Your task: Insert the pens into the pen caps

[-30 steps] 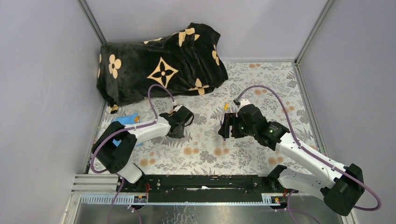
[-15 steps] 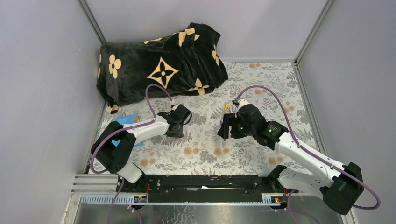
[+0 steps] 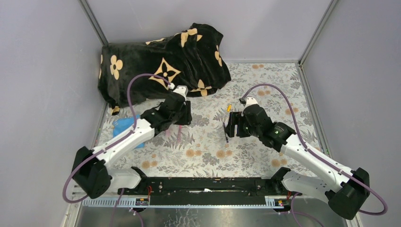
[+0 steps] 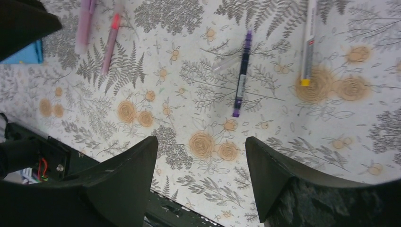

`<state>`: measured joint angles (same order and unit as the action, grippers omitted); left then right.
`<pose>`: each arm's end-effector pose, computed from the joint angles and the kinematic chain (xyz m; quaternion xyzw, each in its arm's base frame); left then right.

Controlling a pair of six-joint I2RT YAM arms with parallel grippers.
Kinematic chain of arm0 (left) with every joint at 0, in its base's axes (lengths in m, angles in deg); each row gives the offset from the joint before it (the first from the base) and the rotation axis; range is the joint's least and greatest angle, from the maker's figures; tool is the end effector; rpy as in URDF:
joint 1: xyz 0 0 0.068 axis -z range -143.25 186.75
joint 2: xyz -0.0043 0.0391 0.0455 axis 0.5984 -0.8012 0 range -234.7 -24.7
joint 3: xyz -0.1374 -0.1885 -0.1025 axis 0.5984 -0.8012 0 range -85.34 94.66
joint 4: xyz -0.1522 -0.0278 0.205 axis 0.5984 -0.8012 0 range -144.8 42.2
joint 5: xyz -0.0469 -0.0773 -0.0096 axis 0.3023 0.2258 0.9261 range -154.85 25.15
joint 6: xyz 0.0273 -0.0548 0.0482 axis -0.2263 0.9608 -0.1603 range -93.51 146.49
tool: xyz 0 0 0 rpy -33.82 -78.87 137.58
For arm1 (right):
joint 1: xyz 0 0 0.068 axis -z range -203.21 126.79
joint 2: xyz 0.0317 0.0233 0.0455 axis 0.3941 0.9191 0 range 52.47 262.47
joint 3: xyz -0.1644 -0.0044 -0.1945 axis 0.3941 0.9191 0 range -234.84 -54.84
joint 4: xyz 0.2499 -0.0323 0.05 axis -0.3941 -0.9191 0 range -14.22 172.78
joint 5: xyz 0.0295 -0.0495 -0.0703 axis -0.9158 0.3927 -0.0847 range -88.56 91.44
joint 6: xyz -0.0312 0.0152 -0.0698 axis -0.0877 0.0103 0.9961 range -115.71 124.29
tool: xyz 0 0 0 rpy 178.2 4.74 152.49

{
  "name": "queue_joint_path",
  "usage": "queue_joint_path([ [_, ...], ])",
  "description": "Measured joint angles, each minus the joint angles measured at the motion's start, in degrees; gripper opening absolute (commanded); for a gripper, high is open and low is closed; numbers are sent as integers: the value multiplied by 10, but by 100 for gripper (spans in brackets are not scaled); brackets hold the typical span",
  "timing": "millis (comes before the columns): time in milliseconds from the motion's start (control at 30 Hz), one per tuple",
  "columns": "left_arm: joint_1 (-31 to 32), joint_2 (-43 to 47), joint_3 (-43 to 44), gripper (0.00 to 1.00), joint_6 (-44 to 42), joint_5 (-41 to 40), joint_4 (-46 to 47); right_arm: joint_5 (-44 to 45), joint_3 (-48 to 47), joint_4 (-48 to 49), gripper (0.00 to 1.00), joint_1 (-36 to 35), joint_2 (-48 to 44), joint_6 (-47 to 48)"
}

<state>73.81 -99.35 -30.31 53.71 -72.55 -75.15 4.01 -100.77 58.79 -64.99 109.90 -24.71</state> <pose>0.2423 -0.1717 0.2236 0.0551 0.9269 -0.1417 0.3430 0.1882 0.1641 0.2495 -0.0887 0.8843 0.2489 0.3849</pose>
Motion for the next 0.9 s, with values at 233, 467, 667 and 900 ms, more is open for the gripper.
queue_joint_path([
  [233,-1,75,6,51,-22,9,12,53,-73,-53,74,1,53,38],
  [467,-4,120,5,53,-26,-3,12,53,-107,-83,73,4,142,72],
  [667,-5,152,5,59,-27,-20,12,53,-140,-90,73,25,184,92],
  [900,-9,171,-1,59,-33,-38,11,50,-155,-85,72,64,210,105],
])
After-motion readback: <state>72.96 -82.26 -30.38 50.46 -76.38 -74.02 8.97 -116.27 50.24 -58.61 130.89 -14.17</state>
